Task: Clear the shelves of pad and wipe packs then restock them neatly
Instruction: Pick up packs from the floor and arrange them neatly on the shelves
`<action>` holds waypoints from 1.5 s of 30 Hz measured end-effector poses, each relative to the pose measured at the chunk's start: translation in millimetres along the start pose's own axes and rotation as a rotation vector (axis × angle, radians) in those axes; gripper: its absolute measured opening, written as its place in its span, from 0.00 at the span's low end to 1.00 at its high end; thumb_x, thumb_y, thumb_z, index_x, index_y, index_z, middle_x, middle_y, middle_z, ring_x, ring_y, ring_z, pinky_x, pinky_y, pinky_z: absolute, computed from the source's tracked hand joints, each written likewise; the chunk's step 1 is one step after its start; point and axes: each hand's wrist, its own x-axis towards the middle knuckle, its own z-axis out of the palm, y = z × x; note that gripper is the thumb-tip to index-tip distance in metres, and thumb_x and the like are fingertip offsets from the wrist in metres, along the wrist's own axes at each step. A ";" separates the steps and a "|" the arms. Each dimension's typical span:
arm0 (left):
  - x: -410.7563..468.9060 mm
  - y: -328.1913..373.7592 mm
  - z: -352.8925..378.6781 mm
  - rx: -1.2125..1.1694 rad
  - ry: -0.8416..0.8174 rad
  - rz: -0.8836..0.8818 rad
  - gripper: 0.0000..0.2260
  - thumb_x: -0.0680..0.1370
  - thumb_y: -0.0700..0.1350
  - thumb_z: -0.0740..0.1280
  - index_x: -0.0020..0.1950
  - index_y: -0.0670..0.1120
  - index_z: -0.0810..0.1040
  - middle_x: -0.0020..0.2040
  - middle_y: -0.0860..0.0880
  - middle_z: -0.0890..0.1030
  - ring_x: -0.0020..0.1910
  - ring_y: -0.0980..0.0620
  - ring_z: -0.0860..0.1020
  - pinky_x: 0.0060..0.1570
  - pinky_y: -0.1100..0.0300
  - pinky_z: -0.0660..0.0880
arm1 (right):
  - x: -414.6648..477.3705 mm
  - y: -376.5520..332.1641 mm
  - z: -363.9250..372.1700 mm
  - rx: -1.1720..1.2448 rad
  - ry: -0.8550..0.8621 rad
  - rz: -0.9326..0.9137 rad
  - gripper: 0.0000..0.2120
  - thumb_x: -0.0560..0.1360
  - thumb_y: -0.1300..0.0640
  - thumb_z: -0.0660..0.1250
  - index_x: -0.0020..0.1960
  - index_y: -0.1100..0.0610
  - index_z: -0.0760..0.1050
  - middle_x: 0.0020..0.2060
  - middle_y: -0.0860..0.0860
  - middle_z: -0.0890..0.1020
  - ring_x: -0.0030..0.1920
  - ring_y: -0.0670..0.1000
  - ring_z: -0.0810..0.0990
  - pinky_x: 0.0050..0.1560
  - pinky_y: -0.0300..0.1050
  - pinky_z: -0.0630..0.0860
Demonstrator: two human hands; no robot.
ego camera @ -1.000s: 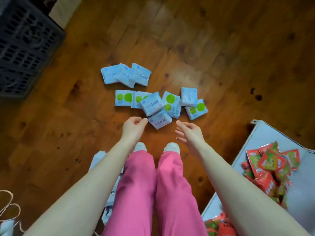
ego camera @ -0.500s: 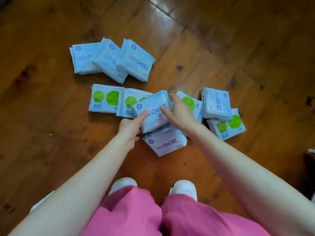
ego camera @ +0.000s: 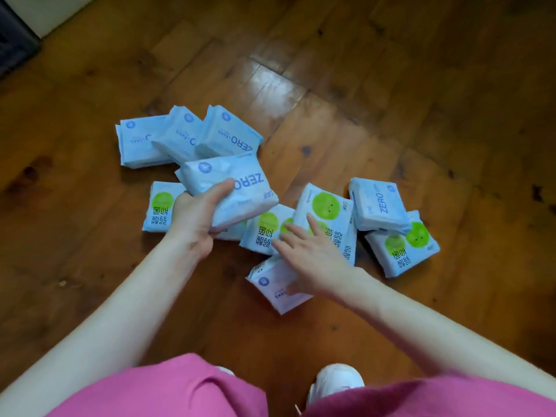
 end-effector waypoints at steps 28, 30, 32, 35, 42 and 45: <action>1.2 -16.6 2.1 -0.073 0.003 -0.013 0.06 0.74 0.41 0.70 0.48 0.48 0.77 0.39 0.53 0.83 0.30 0.59 0.81 0.25 0.65 0.75 | -8.0 48.9 8.8 1.632 0.303 0.748 0.16 0.66 0.50 0.76 0.52 0.52 0.80 0.47 0.47 0.84 0.49 0.46 0.82 0.50 0.45 0.78; 0.5 -16.9 1.2 -0.074 0.015 -0.022 0.07 0.74 0.41 0.70 0.50 0.48 0.76 0.41 0.51 0.82 0.29 0.59 0.81 0.24 0.65 0.75 | -5.0 46.1 10.3 1.658 0.354 0.730 0.15 0.67 0.51 0.76 0.52 0.52 0.80 0.46 0.45 0.84 0.45 0.42 0.82 0.42 0.36 0.79; -0.4 -16.4 0.6 -0.072 0.024 -0.030 0.09 0.74 0.42 0.70 0.53 0.48 0.75 0.42 0.51 0.81 0.29 0.60 0.81 0.24 0.66 0.75 | -1.0 40.2 12.7 1.615 0.441 0.742 0.16 0.65 0.51 0.77 0.51 0.53 0.80 0.46 0.46 0.84 0.44 0.42 0.82 0.44 0.37 0.79; -0.7 -14.4 1.4 -0.079 0.026 -0.030 0.12 0.74 0.42 0.70 0.57 0.48 0.75 0.42 0.52 0.82 0.30 0.60 0.81 0.25 0.65 0.75 | 1.3 33.2 13.0 1.577 0.538 0.740 0.13 0.64 0.54 0.78 0.47 0.53 0.81 0.44 0.48 0.85 0.45 0.45 0.83 0.49 0.47 0.80; 9.2 -6.6 2.6 -0.108 0.016 -0.023 0.09 0.73 0.43 0.70 0.52 0.49 0.76 0.44 0.52 0.83 0.34 0.58 0.82 0.29 0.64 0.78 | -6.4 49.1 9.3 1.876 0.554 0.770 0.18 0.67 0.58 0.76 0.54 0.60 0.77 0.47 0.54 0.84 0.43 0.48 0.84 0.38 0.41 0.81; 18.5 -2.1 5.4 -0.147 0.033 -0.022 0.07 0.73 0.43 0.71 0.50 0.49 0.77 0.40 0.54 0.84 0.35 0.58 0.83 0.32 0.63 0.79 | -6.2 57.4 6.1 1.942 0.562 0.767 0.20 0.67 0.58 0.76 0.56 0.61 0.77 0.49 0.55 0.84 0.48 0.53 0.84 0.49 0.50 0.81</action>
